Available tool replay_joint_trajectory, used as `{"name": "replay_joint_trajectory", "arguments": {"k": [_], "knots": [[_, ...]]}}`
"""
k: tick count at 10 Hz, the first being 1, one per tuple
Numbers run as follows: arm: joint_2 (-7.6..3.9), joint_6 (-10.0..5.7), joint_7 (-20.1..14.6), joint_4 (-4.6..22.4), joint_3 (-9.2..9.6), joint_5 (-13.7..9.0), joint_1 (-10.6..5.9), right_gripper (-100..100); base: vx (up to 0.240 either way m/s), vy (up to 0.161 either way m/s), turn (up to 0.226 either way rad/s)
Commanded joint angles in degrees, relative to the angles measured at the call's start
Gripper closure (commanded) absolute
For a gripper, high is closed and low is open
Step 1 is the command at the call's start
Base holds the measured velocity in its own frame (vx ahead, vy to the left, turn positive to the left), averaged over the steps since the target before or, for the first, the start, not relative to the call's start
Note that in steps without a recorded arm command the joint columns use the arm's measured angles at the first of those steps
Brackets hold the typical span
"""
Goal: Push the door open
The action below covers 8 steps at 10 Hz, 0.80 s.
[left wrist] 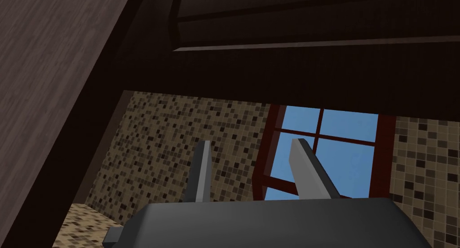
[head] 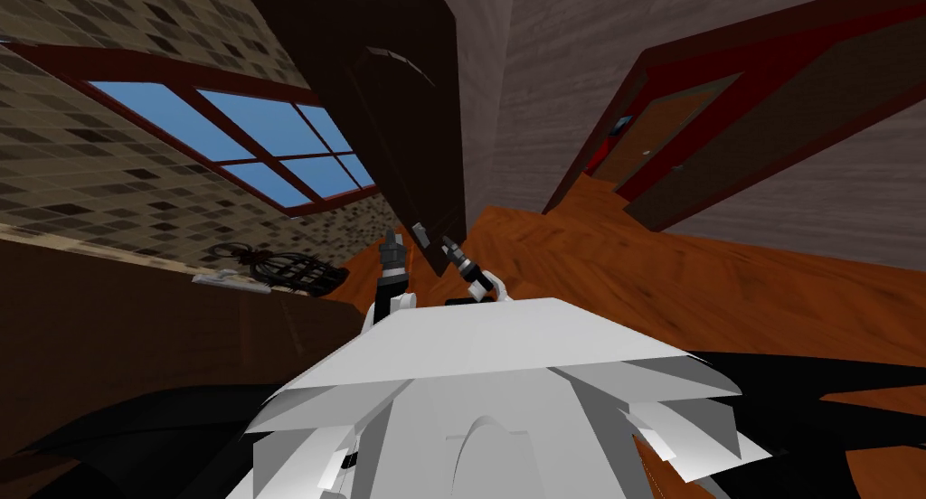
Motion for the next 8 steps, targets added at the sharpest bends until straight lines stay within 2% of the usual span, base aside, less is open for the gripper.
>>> {"name": "replay_joint_trajectory", "arguments": {"k": [1, 3, 4, 5, 6, 8], "knots": [[-0.19, 0.36, -0.7, 1.6, 1.67, -0.2, -1.2, -100, 0.105, 0.013, -0.058], [-0.17, 0.74, -1.5, 3.6, 3.63, -0.5, -2.67, -100, 0.099, 0.009, -0.051], [-0.17, 0.74, -1.5, 3.6, 3.63, -0.5, -2.67, -100, 0.06, -0.004, -0.009], [-0.16, 0.92, -1.8, 4.6, 4.59, -0.6, -3.39, -100, 0.059, -0.009, -0.027], [-0.14, 1.29, -2.6, 6.6, 6.51, -0.8, -4.82, -100, 0.117, 0.002, -0.078], [-0.09, 1.64, -3.3, 8.4, 8.33, -1.1, -6.18, -100, 0.124, 0.027, -0.057]]}}
